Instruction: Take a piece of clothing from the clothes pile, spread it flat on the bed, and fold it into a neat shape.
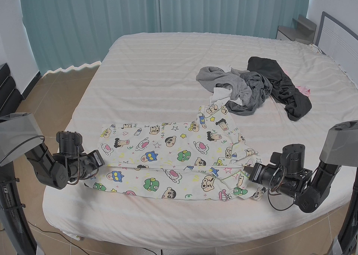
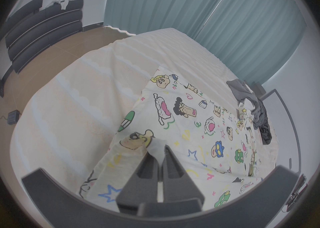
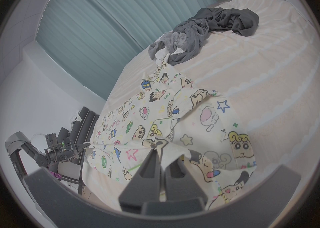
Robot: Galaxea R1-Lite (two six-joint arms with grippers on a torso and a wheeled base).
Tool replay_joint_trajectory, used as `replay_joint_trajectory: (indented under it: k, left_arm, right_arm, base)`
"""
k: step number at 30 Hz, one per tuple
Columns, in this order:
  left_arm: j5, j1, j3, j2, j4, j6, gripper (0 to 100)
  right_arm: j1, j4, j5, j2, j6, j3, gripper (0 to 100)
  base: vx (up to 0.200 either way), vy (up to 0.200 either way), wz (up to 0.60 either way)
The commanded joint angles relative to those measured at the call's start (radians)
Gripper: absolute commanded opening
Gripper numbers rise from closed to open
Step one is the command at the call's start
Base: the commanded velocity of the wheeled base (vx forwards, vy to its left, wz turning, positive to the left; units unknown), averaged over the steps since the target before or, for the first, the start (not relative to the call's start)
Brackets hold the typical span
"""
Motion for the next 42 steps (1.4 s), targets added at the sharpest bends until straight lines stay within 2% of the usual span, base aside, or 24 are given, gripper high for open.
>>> replay_joint_trajectory:
  k: [1, 4, 5, 11, 16, 22, 29, 30, 34, 38, 39, 42]
  left_arm:
    - [0.004, -0.002, -0.052, 0.053, 0.005, -0.019, 0]
    - [0.002, -0.007, -0.063, 0.055, 0.017, -0.019, 0]
    - [0.004, -0.010, -0.068, 0.055, 0.025, -0.020, 100]
    - [0.005, -0.013, -0.077, 0.044, 0.026, -0.023, 100]
    - [0.065, -0.013, -0.083, 0.018, 0.022, -0.059, 100]
    - [0.068, -0.009, -0.061, -0.109, 0.043, -0.083, 100]
    - [0.046, -0.004, -0.009, -0.281, 0.138, -0.128, 100]
    - [0.010, -0.006, 0.023, -0.333, 0.166, -0.146, 100]
    - [-0.053, -0.006, 0.109, -0.439, 0.233, -0.168, 100]
    - [-0.095, -0.004, 0.193, -0.528, 0.252, -0.292, 100]
    - [-0.112, -0.004, 0.228, -0.565, 0.253, -0.353, 100]
    - [-0.124, -0.006, 0.301, -0.616, 0.253, -0.395, 100]
  right_arm:
    - [-0.024, 0.000, 0.000, 0.063, -0.001, -0.045, 0]
    - [-0.032, 0.000, 0.001, 0.077, -0.002, -0.058, 0]
    - [-0.035, 0.000, 0.001, 0.084, -0.002, -0.062, 100]
    - [-0.038, -0.040, 0.006, 0.089, 0.002, -0.056, 100]
    - [-0.066, -0.074, 0.000, 0.078, 0.004, -0.038, 100]
    - [-0.099, -0.097, -0.005, -0.034, 0.030, 0.014, 100]
    - [-0.026, -0.089, -0.005, -0.161, 0.059, 0.113, 100]
    - [0.003, -0.086, -0.005, -0.184, 0.093, 0.134, 100]
    - [0.042, -0.060, -0.019, -0.175, 0.171, 0.151, 100]
    - [0.046, -0.009, -0.026, -0.132, 0.251, 0.131, 100]
    - [0.049, 0.007, -0.026, -0.124, 0.283, 0.125, 100]
    - [0.069, 0.046, -0.026, -0.113, 0.329, 0.113, 100]
  base:
    - [0.000, 0.000, 0.00]
    - [0.000, 0.000, 0.00]
    - [0.000, 0.000, 0.00]
    - [0.000, 0.000, 0.00]
    - [0.000, 0.000, 0.00]
    - [0.000, 0.000, 0.00]
    - [0.000, 0.000, 0.00]
    - [0.000, 0.000, 0.00]
    - [0.000, 0.000, 0.00]
    - [0.000, 0.000, 0.00]
    - [0.000, 0.000, 0.00]
    - [0.000, 0.000, 0.00]
